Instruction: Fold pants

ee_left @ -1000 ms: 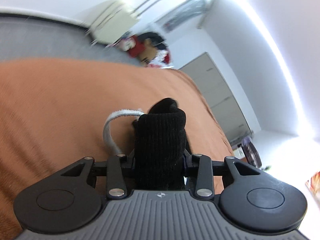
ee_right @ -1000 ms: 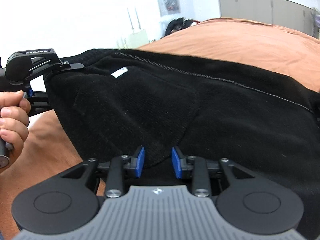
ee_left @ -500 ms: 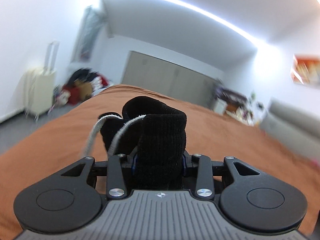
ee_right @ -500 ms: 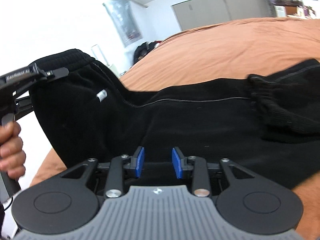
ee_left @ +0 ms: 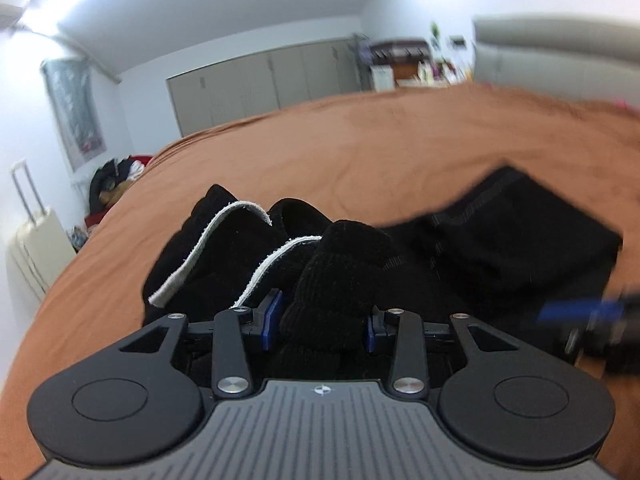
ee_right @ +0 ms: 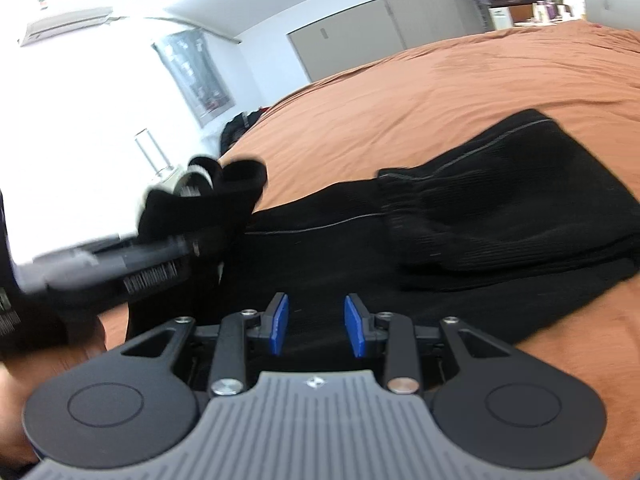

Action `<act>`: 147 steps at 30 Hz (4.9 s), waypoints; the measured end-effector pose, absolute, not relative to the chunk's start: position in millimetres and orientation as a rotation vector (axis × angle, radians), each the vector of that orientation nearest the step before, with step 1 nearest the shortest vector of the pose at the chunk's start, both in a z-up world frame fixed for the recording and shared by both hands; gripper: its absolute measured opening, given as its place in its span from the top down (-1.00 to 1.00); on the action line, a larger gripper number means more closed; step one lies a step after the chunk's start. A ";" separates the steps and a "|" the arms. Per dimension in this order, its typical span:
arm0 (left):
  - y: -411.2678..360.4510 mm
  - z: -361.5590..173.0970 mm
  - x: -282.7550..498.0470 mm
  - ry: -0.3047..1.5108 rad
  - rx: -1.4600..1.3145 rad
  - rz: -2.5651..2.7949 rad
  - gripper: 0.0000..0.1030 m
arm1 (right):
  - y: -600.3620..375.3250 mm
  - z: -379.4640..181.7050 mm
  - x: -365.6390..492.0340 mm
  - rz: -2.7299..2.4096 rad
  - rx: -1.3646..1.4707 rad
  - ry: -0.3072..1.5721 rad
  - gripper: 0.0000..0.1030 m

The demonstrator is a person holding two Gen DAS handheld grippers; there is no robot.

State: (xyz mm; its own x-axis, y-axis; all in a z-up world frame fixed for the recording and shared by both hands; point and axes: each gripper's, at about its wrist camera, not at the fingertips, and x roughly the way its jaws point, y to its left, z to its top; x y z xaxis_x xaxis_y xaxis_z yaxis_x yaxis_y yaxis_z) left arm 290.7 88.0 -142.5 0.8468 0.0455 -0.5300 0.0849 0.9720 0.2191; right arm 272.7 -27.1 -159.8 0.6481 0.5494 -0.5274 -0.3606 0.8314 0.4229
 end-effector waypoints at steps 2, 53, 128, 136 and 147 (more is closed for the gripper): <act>75.2 -149.8 283.6 0.588 0.309 -0.036 0.02 | -38.3 -161.5 273.6 0.502 0.315 0.692 0.42; 276.4 -177.1 220.5 0.765 -0.872 -0.106 -0.38 | 6.7 -115.1 364.7 0.626 0.092 0.752 0.17; 279.0 -191.2 205.7 0.753 -1.094 -0.070 -0.59 | -208.7 -171.6 276.6 0.296 0.712 0.713 -0.21; 270.5 -193.1 216.7 0.774 -1.108 -0.029 -0.46 | -252.2 -232.5 303.5 0.125 1.057 0.755 -0.40; 254.1 -184.4 222.1 0.735 -1.095 0.047 0.15 | -230.3 -256.3 360.0 0.110 1.051 0.719 -0.35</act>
State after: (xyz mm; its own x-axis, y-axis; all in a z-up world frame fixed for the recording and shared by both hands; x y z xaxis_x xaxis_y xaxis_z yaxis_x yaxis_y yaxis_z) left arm 222.1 254.1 -184.4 0.7658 -0.3127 -0.5620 -0.3823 0.4814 -0.7888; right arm 360.0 -230.3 -256.3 0.7696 0.4119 -0.4879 0.2465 0.5132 0.8221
